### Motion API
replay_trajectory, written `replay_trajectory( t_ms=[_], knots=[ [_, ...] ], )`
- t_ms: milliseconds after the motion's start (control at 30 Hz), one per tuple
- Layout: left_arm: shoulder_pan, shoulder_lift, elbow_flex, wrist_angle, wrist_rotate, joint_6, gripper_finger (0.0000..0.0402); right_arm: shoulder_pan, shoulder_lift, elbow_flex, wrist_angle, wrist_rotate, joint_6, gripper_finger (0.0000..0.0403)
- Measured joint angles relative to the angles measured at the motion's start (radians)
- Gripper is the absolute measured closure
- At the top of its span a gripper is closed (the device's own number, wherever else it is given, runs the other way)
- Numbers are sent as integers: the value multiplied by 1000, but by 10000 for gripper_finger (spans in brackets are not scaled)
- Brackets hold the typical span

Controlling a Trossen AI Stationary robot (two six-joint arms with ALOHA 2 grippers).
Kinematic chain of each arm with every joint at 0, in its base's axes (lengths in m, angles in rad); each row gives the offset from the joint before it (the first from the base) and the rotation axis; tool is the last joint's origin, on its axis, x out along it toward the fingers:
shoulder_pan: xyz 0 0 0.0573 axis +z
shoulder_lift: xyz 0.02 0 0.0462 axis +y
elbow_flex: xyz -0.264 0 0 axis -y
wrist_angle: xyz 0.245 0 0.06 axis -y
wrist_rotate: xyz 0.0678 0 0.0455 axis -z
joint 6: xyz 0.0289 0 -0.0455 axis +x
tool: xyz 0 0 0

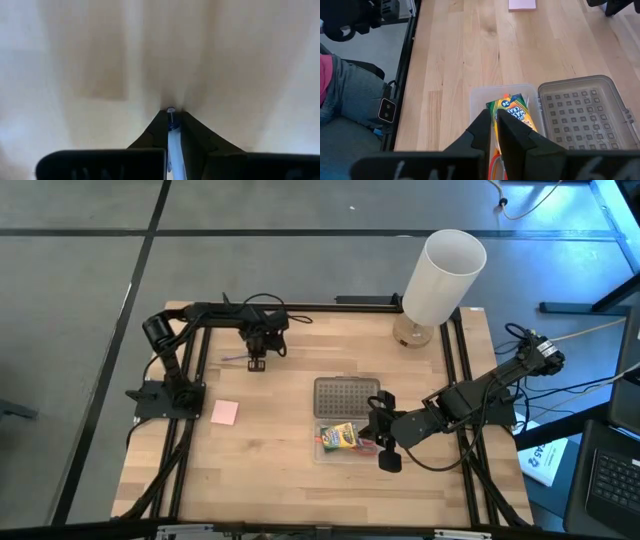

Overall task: Pack school essentials
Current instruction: Put the gray pen into the supply box

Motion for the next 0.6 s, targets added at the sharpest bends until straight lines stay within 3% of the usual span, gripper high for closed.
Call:
replay_trajectory(
  t_ms=[167, 600],
  knots=[
    [-21, -42, 23, -17, 47, -25, 387, 0, 0, 0, 1, 0, 1, 368],
    [-160, -54, 104, -55, 53, -84, 387, 0, 0, 0, 5, 0, 1, 368]
  ],
)
